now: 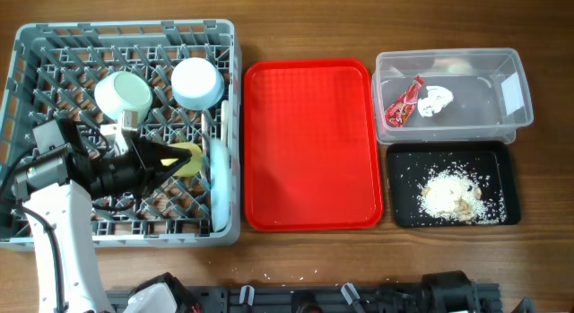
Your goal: Sort waste into correct bins and load items into the dishwasher rack
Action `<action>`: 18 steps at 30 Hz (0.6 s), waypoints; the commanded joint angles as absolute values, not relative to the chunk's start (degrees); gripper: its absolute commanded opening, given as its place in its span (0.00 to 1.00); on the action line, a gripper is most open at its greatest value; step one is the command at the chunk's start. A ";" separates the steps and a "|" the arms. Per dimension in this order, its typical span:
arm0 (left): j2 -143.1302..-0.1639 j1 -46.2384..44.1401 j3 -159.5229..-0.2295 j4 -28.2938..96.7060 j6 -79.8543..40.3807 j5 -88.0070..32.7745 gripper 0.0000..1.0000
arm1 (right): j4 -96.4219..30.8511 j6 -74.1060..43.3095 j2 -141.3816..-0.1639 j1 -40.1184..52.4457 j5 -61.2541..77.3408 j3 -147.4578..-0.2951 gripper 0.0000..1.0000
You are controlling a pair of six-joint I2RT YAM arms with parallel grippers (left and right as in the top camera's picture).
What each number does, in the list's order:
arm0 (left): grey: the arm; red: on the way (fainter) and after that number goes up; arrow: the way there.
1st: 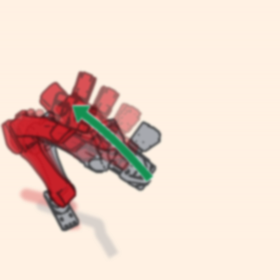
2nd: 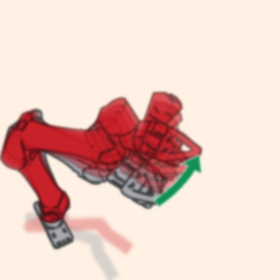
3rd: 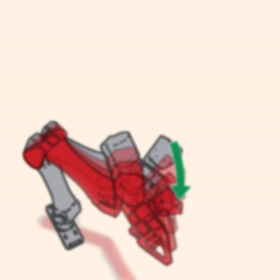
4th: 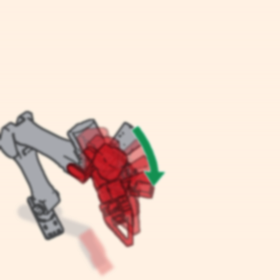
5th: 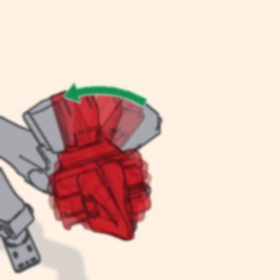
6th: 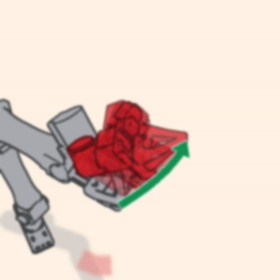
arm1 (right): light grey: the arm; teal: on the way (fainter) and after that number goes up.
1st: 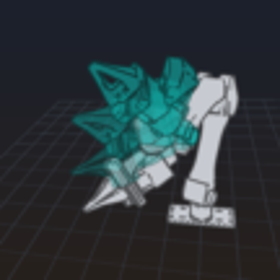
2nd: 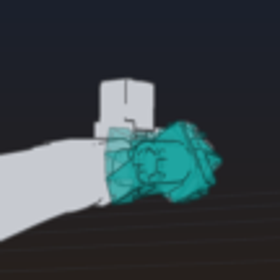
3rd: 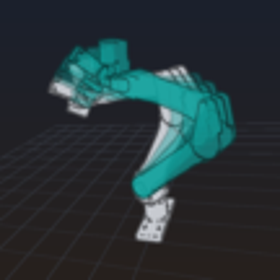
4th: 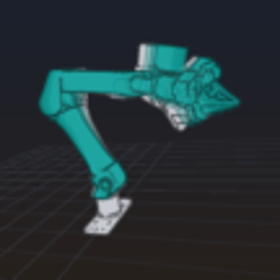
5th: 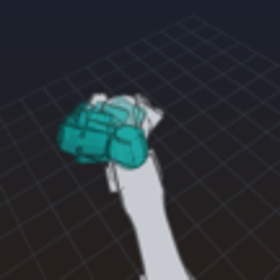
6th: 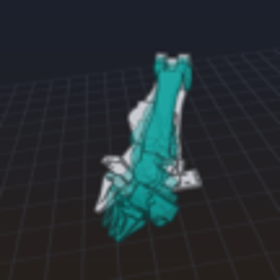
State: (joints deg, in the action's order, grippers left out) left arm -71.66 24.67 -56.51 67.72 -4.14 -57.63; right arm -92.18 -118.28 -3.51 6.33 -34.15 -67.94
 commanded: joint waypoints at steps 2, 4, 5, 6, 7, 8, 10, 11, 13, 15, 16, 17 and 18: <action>-71.16 24.05 -56.47 66.50 -3.22 -55.40 0.19 | -92.09 -118.69 -3.16 6.28 -34.70 -67.85 1.00; -71.13 25.17 -56.69 64.69 -5.23 -55.44 0.36 | -92.09 -118.67 -3.16 6.28 -34.70 -67.85 1.00; -71.13 25.71 -57.25 64.34 -6.74 -55.51 0.50 | -92.09 -118.67 -3.16 6.28 -34.70 -67.85 1.00; -71.13 25.98 -58.28 64.40 -6.87 -55.86 0.53 | -92.09 -118.67 -3.16 6.28 -34.70 -67.85 1.00; -71.02 26.00 -60.16 64.62 -6.87 -55.81 0.57 | -92.09 -118.69 -3.16 6.28 -34.70 -67.85 1.00; -70.67 26.00 -62.17 64.88 -6.90 -55.61 0.64 | -92.09 -118.69 -3.16 6.28 -34.70 -67.85 1.00; -69.63 26.02 -66.30 64.62 -7.40 -52.01 0.76 | -92.09 -118.67 -3.16 6.28 -34.70 -67.85 1.00; -69.12 26.00 -68.40 64.42 -9.30 -47.18 0.83 | -92.09 -118.69 -3.16 6.28 -34.70 -67.85 1.00; -68.18 26.00 -71.40 64.23 -12.12 -37.06 0.89 | -92.09 -118.72 -3.16 6.28 -34.70 -67.85 1.00; -67.37 26.00 -71.59 64.29 -14.39 -33.71 1.00 | -92.09 -118.67 -3.16 6.28 -34.70 -67.85 1.00; -67.37 26.00 -71.59 64.27 -14.39 -33.71 1.00 | -92.09 -118.69 -3.16 6.28 -34.70 -67.85 1.00; -67.46 26.02 -71.59 64.25 -14.39 -33.69 1.00 | -92.09 -118.67 -3.16 6.28 -34.70 -67.85 1.00; -67.51 26.00 -71.59 64.27 -14.39 -33.69 1.00 | -92.09 -118.69 -3.16 6.28 -34.70 -67.85 1.00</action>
State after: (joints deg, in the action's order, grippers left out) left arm -67.42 25.63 -70.94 64.23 -12.38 -38.63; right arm -92.18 -118.28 -3.51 6.33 -34.15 -67.94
